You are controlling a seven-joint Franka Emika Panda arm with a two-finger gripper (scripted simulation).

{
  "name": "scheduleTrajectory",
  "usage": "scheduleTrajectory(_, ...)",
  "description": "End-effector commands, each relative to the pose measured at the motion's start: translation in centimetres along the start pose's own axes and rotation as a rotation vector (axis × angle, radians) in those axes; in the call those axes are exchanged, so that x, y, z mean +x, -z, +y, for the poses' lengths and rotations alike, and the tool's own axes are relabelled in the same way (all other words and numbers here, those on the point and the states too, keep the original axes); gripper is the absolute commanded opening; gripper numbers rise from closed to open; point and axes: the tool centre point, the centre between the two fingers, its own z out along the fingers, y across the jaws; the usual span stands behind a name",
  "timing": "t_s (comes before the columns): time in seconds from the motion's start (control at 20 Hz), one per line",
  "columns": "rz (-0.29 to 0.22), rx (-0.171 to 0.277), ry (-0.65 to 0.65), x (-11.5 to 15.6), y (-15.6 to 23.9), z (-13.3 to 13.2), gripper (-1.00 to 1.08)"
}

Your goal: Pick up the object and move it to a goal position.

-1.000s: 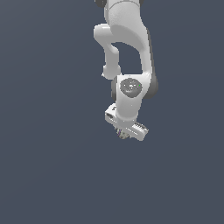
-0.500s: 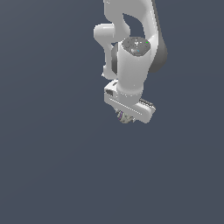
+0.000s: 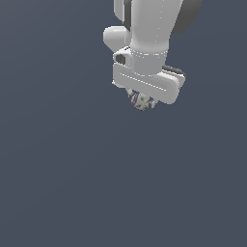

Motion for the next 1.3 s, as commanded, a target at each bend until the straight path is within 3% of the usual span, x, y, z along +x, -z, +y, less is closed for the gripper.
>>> scheduleTrajectory(0.0,0.000,0.000,0.000,-0.5,3.0,0.3,-1.00)
scheduleTrajectory(0.6,0.000,0.000,0.000,-2.0,14.1,1.1,-1.00)
scheduleTrajectory(1.25,0.000,0.000,0.001,-2.3,17.7,1.2,-1.00)
